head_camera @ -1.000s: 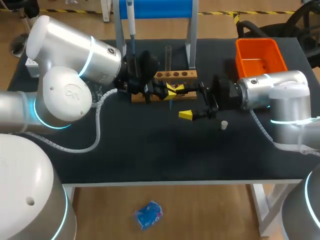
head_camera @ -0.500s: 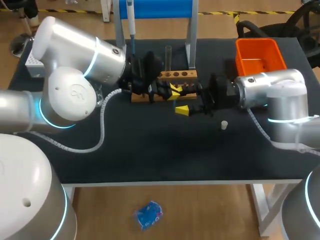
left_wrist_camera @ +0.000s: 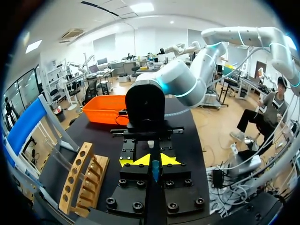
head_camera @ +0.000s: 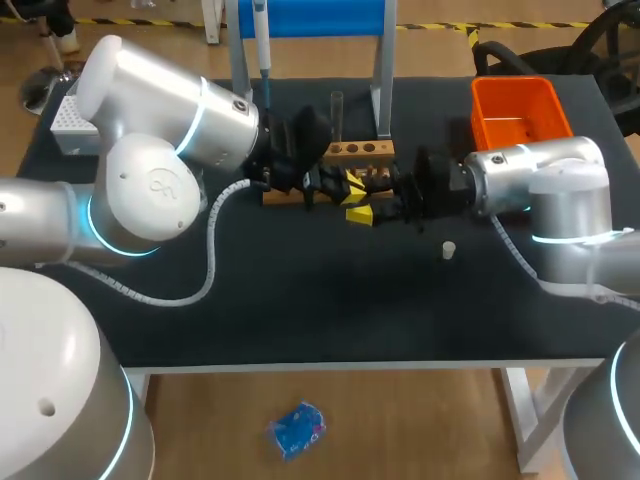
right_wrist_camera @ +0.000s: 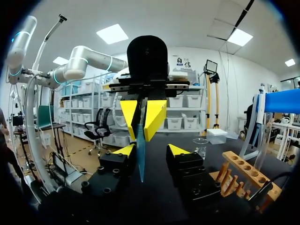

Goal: Invert the test tube, pick up the pipette, mount the tip to pipette, aspirate from beaker and dispense into the tube, eject the tip, return the pipette, and cap with the stopper.

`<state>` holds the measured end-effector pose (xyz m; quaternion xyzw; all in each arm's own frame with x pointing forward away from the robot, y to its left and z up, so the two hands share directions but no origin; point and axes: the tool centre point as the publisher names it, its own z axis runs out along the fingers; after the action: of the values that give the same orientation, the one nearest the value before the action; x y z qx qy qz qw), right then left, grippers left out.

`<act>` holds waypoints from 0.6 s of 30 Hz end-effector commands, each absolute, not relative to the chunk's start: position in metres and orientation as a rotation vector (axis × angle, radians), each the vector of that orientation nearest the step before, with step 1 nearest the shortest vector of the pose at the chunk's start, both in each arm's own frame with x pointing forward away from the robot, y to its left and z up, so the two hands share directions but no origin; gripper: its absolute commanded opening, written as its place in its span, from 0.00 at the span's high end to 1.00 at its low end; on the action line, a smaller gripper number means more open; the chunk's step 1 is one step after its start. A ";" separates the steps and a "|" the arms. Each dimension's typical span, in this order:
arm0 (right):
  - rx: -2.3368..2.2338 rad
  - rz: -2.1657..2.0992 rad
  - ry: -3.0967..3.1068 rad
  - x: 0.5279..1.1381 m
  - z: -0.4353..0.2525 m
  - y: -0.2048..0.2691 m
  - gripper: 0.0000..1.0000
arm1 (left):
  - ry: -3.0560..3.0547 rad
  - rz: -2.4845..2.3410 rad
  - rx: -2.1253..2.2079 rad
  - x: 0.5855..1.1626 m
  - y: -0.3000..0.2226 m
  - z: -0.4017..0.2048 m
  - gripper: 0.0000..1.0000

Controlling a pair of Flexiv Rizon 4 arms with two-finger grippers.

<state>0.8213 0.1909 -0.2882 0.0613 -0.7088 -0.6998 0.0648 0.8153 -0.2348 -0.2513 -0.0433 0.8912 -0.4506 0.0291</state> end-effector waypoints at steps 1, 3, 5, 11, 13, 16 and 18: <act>0.186 -2.110 -2.137 0.822 -0.290 0.190 0.69 | 2.758 -1.387 -0.132 0.819 -0.238 -0.253 1.00; 0.184 -2.108 -2.138 0.821 -0.290 0.190 0.80 | 2.759 -1.389 -0.131 0.819 -0.238 -0.253 1.00; 0.180 -2.106 -2.138 0.821 -0.291 0.189 0.91 | 2.763 -1.388 -0.130 0.820 -0.238 -0.254 1.00; 0.172 -2.106 -2.138 0.821 -0.292 0.189 1.00 | 2.763 -1.389 -0.130 0.820 -0.239 -0.255 1.00; 0.171 -2.104 -2.138 0.821 -0.292 0.189 1.00 | 2.762 -1.388 -0.130 0.820 -0.239 -0.255 1.00; 0.173 -2.102 -2.140 0.821 -0.292 0.189 1.00 | 2.736 -1.389 -0.135 0.820 -0.238 -0.254 0.00; 0.174 -2.101 -2.140 0.820 -0.292 0.189 1.00 | 2.724 -1.382 -0.124 0.820 -0.237 -0.249 0.00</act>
<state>0.8195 0.1883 -0.2920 0.0567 -0.7103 -0.6983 0.0679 0.8244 -0.2383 -0.2513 -0.0405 0.8910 -0.4509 0.0349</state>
